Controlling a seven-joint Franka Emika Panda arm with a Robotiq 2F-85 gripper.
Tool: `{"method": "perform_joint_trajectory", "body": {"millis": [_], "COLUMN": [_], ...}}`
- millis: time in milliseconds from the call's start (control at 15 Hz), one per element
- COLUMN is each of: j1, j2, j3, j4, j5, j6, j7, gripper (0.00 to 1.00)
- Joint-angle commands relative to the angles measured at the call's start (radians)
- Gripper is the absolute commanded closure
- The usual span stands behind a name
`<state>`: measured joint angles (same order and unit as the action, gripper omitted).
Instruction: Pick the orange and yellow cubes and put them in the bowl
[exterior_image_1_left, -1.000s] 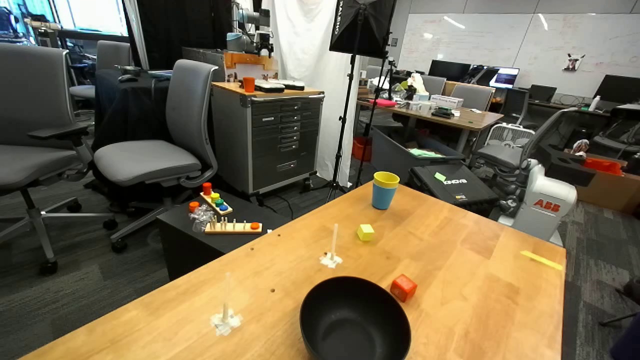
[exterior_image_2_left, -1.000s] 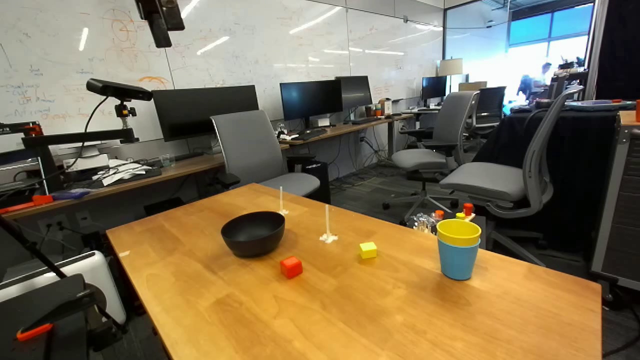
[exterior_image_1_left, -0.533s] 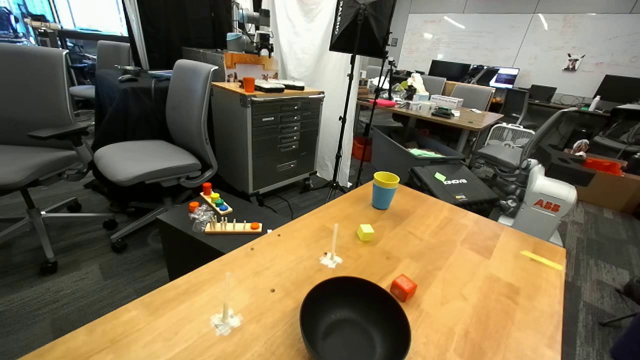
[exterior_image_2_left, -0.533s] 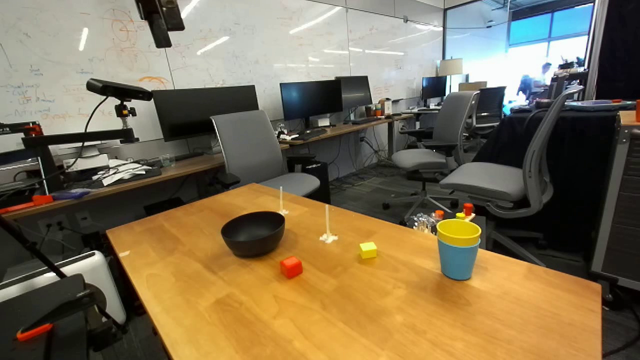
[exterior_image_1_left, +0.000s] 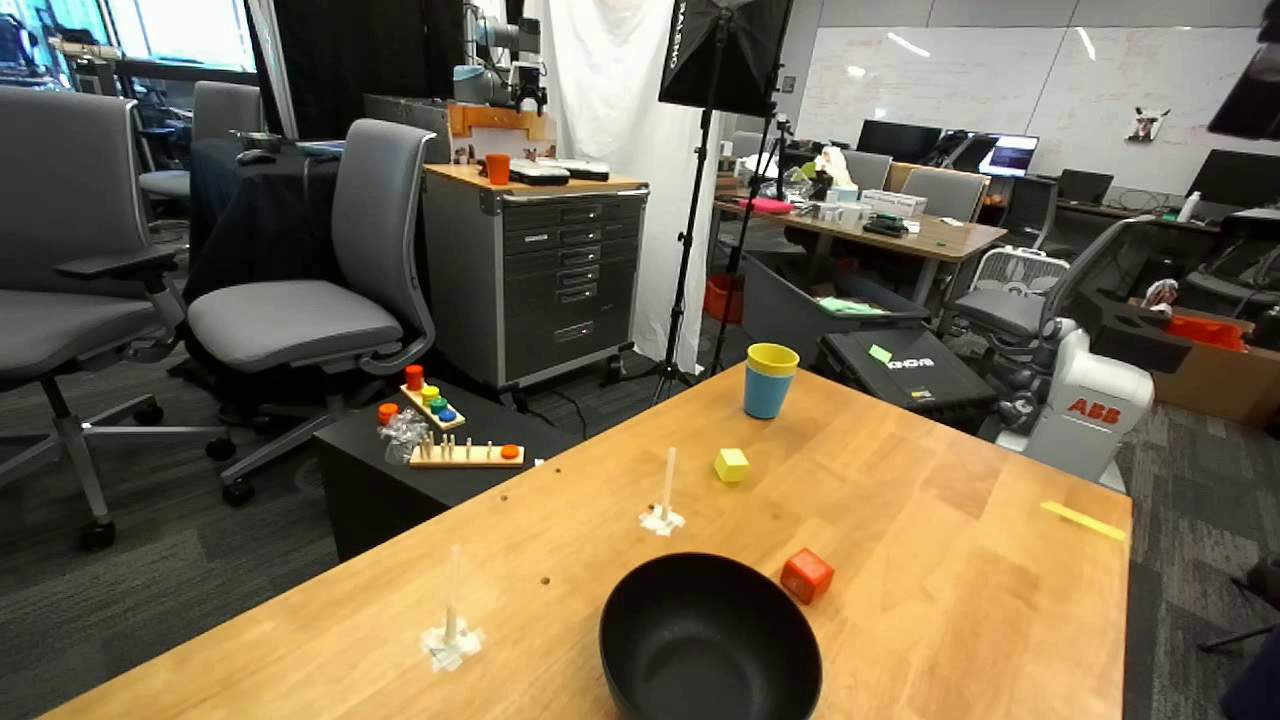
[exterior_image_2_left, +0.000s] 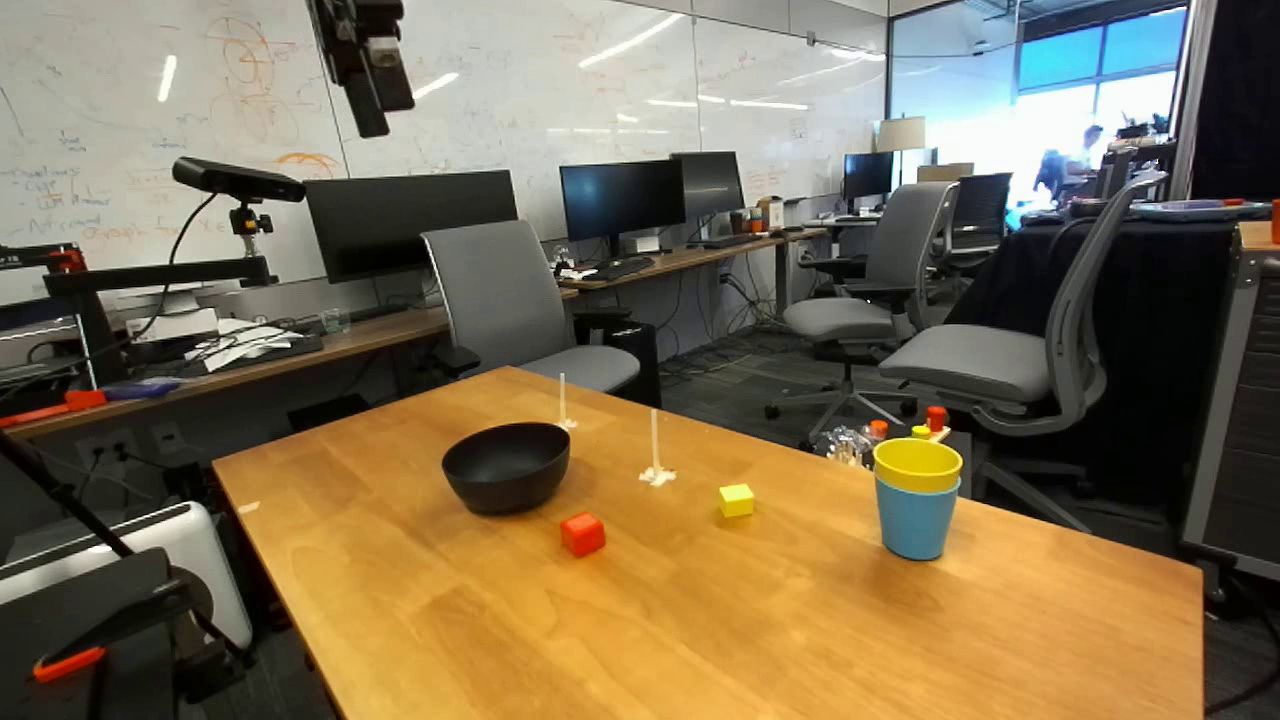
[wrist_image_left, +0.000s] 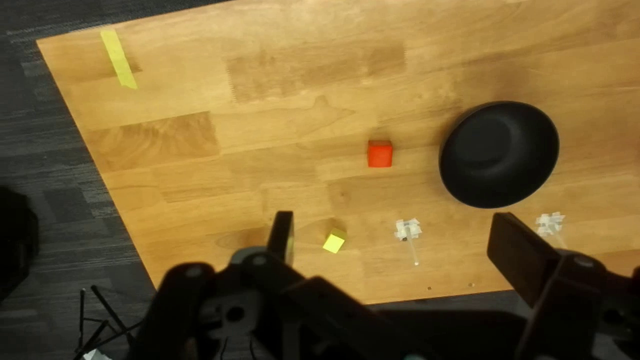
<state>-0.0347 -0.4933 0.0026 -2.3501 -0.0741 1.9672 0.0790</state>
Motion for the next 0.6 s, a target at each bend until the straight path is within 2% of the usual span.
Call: {"method": "perform_joint_trajectory", "body": {"millis": [0, 533], "j1": [-0.023, -0.033], "j2": [0.063, 0.226], "j3": [0.001, -0.001], "j4": [-0.01, -0.059], "j5": [-0.016, -0.048], "j6": [0.094, 0.3], "j7": [0.04, 0.045], "gripper": [0.0, 0.0]}}
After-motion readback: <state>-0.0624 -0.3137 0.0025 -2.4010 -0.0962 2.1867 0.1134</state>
